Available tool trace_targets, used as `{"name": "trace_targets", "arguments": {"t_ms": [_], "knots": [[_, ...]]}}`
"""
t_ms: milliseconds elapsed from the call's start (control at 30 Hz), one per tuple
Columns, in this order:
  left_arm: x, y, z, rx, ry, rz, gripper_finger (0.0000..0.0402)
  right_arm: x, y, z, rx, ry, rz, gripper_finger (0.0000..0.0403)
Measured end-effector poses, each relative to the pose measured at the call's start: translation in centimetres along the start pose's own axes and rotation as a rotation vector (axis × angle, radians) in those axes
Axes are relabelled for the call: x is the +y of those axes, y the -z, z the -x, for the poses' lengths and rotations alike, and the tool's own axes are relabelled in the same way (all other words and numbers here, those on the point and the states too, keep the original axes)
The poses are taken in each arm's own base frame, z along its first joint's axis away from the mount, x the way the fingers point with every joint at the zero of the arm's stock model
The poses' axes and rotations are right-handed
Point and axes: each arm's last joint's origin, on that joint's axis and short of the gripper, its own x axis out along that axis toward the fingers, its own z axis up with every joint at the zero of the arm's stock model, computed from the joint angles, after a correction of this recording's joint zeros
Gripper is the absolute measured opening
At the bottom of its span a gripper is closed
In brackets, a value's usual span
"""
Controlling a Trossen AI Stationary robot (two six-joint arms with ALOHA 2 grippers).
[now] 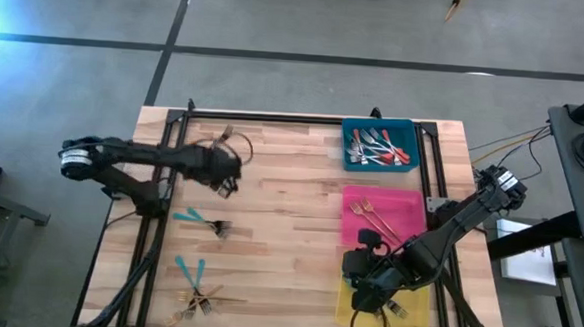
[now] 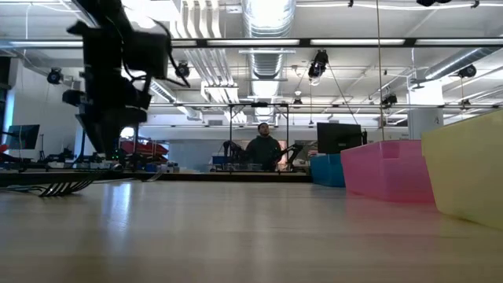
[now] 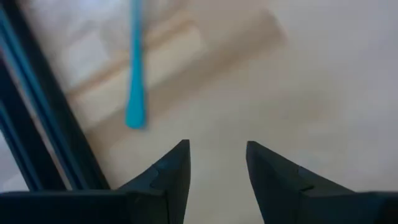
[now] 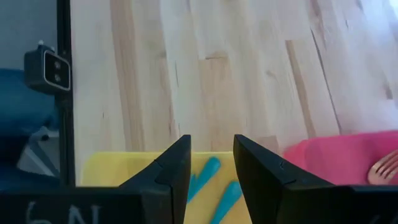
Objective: Sort silverware by color (type)
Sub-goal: Put the blue fork into the yellow bin
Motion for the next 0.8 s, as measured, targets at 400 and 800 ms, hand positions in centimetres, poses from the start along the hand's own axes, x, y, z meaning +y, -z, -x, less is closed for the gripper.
{"name": "trace_targets", "arguments": {"t_ms": [400, 800], "knots": [[4.8, -8.2, -3.3, -0.058, -0.021, 0.117, 0.0118, 0.1, 0.1, 0.0, 0.024, -0.023, -0.138, 0.0100], [5.7, -12.3, -8.7, 0.194, -0.020, -0.132, 0.0114, 0.1, 0.1, 0.0, 0.026, -0.025, -0.096, 0.0102]]}}
